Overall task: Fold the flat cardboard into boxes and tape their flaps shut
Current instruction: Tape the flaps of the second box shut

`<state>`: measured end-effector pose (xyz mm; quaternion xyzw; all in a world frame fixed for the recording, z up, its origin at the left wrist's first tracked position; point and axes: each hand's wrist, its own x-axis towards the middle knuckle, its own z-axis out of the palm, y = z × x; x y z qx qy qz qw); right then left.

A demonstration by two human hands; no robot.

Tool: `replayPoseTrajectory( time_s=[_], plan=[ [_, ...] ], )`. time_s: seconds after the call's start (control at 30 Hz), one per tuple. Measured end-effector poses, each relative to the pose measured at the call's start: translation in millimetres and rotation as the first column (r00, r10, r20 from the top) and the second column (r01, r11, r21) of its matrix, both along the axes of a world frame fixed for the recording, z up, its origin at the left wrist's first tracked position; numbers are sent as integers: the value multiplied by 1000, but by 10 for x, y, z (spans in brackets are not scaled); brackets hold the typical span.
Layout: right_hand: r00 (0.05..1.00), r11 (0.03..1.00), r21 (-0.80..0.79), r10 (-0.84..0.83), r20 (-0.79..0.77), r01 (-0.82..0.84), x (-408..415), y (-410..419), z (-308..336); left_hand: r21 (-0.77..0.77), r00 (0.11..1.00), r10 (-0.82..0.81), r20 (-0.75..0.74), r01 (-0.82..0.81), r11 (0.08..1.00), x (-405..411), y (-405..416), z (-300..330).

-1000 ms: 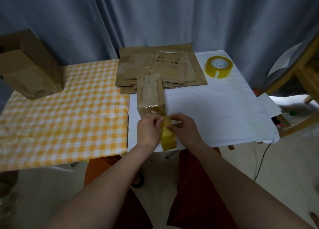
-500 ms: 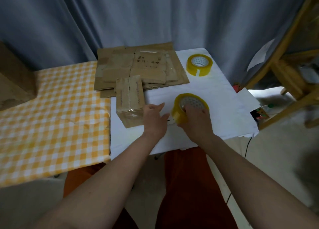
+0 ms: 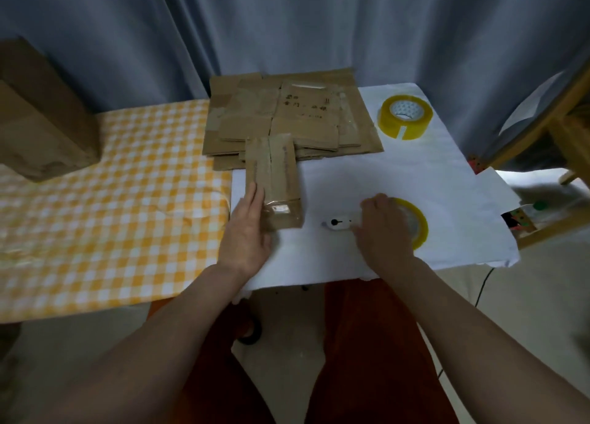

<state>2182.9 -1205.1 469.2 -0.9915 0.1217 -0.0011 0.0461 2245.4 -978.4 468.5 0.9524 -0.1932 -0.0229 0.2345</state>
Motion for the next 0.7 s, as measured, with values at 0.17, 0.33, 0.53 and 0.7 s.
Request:
replayPoseTrajectory(
  time_s=[0.17,0.33,0.53,0.7],
  plan=[
    [821,835,53,525,225,-548,355,773,203,-94,999,-28,23,30,995,160,-2,22],
    [846,845,56,533,-11,-532,795,785,99,34,989,-144,-36,145,989,255,103,-110],
    [851,856,-25,509,-126,-516,1465,722,109,-13,984,-175,7,175,984,289,129,-193],
    [855,858,-56,500,-139,-511,1882,664,43,-36,983,-177,39,178,983,295,139,-252]
  ],
)
